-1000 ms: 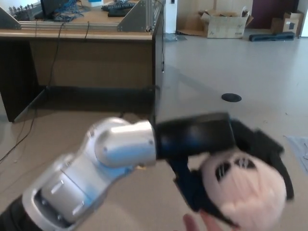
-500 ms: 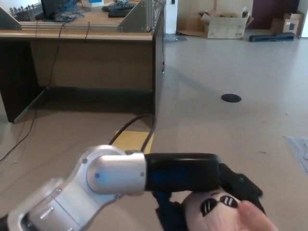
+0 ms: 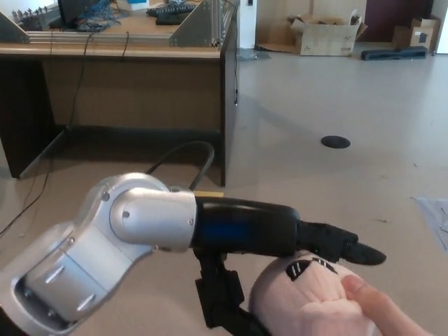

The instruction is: The robot extends its left hand to pick up an emotional support dumpling from the palm of a person and brings its hand down by its side. Then it extends its arm again to hand the dumpling back to the person.

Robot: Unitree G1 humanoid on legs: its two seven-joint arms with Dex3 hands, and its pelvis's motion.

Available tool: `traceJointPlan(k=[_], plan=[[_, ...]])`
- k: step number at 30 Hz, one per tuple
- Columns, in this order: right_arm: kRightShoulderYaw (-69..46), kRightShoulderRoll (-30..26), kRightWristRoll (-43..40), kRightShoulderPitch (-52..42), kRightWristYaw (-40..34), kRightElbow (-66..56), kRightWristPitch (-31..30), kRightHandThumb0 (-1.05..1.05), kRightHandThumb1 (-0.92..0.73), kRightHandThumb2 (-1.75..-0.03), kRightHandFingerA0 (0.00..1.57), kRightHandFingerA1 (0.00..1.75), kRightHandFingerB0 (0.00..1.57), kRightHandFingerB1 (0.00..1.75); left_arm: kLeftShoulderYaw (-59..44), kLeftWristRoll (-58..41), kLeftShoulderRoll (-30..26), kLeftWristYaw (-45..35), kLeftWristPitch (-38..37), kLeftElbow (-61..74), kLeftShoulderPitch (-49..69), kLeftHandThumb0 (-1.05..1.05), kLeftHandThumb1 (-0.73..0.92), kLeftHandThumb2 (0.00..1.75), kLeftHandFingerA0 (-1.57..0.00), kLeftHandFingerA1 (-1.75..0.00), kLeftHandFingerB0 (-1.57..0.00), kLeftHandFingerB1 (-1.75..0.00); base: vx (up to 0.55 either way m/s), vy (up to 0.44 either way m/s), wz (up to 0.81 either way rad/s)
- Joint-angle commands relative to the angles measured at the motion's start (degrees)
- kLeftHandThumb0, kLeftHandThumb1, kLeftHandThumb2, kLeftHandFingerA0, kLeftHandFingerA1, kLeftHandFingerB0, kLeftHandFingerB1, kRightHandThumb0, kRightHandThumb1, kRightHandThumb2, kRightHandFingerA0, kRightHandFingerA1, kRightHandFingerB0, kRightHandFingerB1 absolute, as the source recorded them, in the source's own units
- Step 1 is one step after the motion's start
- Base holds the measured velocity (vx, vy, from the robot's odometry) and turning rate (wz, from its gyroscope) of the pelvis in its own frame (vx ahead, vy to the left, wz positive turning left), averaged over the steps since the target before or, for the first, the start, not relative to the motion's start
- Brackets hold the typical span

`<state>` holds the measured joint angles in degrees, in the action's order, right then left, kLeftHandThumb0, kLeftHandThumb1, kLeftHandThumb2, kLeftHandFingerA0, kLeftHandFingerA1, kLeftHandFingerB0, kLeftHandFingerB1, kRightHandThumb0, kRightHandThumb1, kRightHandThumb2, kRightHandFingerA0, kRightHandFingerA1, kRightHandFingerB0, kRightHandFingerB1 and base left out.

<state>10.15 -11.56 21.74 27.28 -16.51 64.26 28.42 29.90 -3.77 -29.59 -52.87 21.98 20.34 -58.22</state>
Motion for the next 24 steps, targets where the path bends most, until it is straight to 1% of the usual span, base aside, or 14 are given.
traceJointPlan(k=[1, 5, 6, 8, 9, 12, 13, 14, 17, 18, 20, 21, 22, 24], plan=[[-1.2, -0.5, -1.7, 0.5, 0.8, 0.0, 0.6, -0.26, -0.55, -0.57, 0.88, 0.52, 0.75, 0.48, -4.2, -3.1, -0.7, -4.0, 6.0, -1.8, -3.3, -0.89, 0.47, 0.6, 0.0, 0.0, 0.0, 0.0, 0.0, 0.0, 0.0], [-1.6, -0.5, -2.0, 0.3, 1.6, -0.8, 0.5, -0.26, -0.56, -0.58, 0.87, 0.54, 0.75, 0.49, -7.7, -3.7, -0.5, -4.5, 4.6, -3.7, -4.8, -0.91, 0.51, 0.56, 0.0, 0.0, 0.0, 0.0, 0.0, 0.0, 0.0], [-1.3, -0.7, -1.6, 0.3, 1.8, -1.4, 0.2, -0.27, -0.58, -0.58, 0.84, 0.55, 0.75, 0.49, -11.0, -5.0, -1.2, -4.9, 4.9, -5.1, -6.8, -0.93, 0.47, 0.61, 0.0, 0.0, 0.0, 0.0, 0.0, 0.0, 0.0], [-0.8, -0.8, -1.2, 0.3, 2.0, -1.6, 0.4, -0.29, -0.58, -0.58, 0.83, 0.54, 0.74, 0.49, -14.2, -5.9, -2.3, -5.5, 4.6, -6.0, -8.5, -0.87, 0.48, 0.56, 0.0, 0.0, 0.0, 0.0, 0.0, 0.0, 0.0], [-1.0, -0.7, -1.5, 0.2, 2.4, -2.0, -0.5, -0.29, -0.59, -0.58, 0.82, 0.52, 0.73, 0.48, -17.1, -7.9, -2.6, -6.2, 4.9, -7.1, -9.8, -0.76, 0.47, 0.55, 0.0, 0.0, 0.0, 0.0, 0.0, 0.0, 0.0], [-1.1, -0.7, -1.6, 0.1, 2.5, -2.2, -0.7, -0.29, -0.59, -0.58, 0.82, 0.52, 0.73, 0.48, -17.7, -8.1, -2.4, -6.7, 4.9, -7.4, -10.1, -0.76, 0.47, 0.55, 0.0, 0.0, 0.0, 0.0, 0.0, 0.0, 0.0], [-1.4, -0.5, -1.9, 0.0, 2.6, -2.2, -0.6, -0.26, -0.57, -0.58, 0.83, 0.58, 0.75, 0.49, -20.8, -9.0, -4.3, -6.7, 6.0, -8.6, -11.3, -0.73, 0.43, 0.81, 0.0, 0.0, 0.0, 0.0, 0.0, 0.0, 0.0], [-1.8, -0.3, -2.4, -0.1, 2.8, -2.2, -0.5, -0.27, -0.57, -0.58, 0.83, 0.58, 0.75, 0.48, -26.3, -10.6, -7.8, -6.7, 7.4, -10.8, -13.0, -0.76, 0.44, 0.82, 0.0, 0.0, 0.0, 0.0, 0.0, 0.0, 0.0], [-1.8, -0.3, -2.4, -0.2, 3.0, -2.3, -0.8, -0.27, -0.57, -0.58, 0.83, 0.58, 0.75, 0.48, -27.8, -10.9, -8.8, -6.9, 6.8, -11.7, -13.1, -0.76, 0.44, 0.82, 0.0, 0.0, 0.0, 0.0, 0.0, 0.0, 0.0], [-1.6, -0.2, -2.1, -0.3, 2.9, -2.3, -1.6, -0.28, -0.58, -0.58, 0.81, 0.54, 0.75, 0.47, -32.0, -11.0, -12.1, -6.7, 5.5, -14.4, -10.8, -0.74, 0.42, 0.83, 0.0, -0.08, 0.0, 0.0, 0.0, 0.0, 0.0], [-1.5, -0.2, -1.9, -0.4, 2.9, -2.4, -2.0, -0.28, -0.58, -0.58, 0.81, 0.54, 0.75, 0.47, -33.8, -11.2, -13.5, -6.6, 4.9, -15.7, -9.8, -0.74, 0.42, 0.83, 0.0, -0.08, 0.0, 0.0, 0.0, 0.0, 0.0], [-1.6, -0.5, -2.0, -1.0, 3.1, -2.6, -1.7, -0.28, -0.57, -0.58, 0.81, 0.53, 0.75, 0.47, -36.4, -11.7, -14.4, -6.5, 2.9, -16.2, -5.8, -0.75, 0.43, 0.83, 0.0, -0.09, 0.0, 0.0, 0.0, 0.0, 0.0], [-1.4, -0.7, -1.8, -1.5, 3.0, -2.8, -1.3, -0.27, -0.57, -0.58, 0.82, 0.54, 0.75, 0.48, -40.0, -12.5, -14.6, -5.5, 3.0, -15.8, 0.9, -0.81, 0.47, 0.55, 0.0, -0.19, 0.0, -0.02, 0.0, 0.0, 0.0], [-1.3, -0.8, -1.7, -1.7, 3.0, -2.9, -1.1, -0.27, -0.57, -0.58, 0.82, 0.54, 0.75, 0.48, -41.6, -13.0, -14.8, -5.0, 3.0, -15.5, 3.8, -0.81, 0.47, 0.55, 0.0, -0.19, 0.0, -0.02, 0.0, 0.0, 0.0]])
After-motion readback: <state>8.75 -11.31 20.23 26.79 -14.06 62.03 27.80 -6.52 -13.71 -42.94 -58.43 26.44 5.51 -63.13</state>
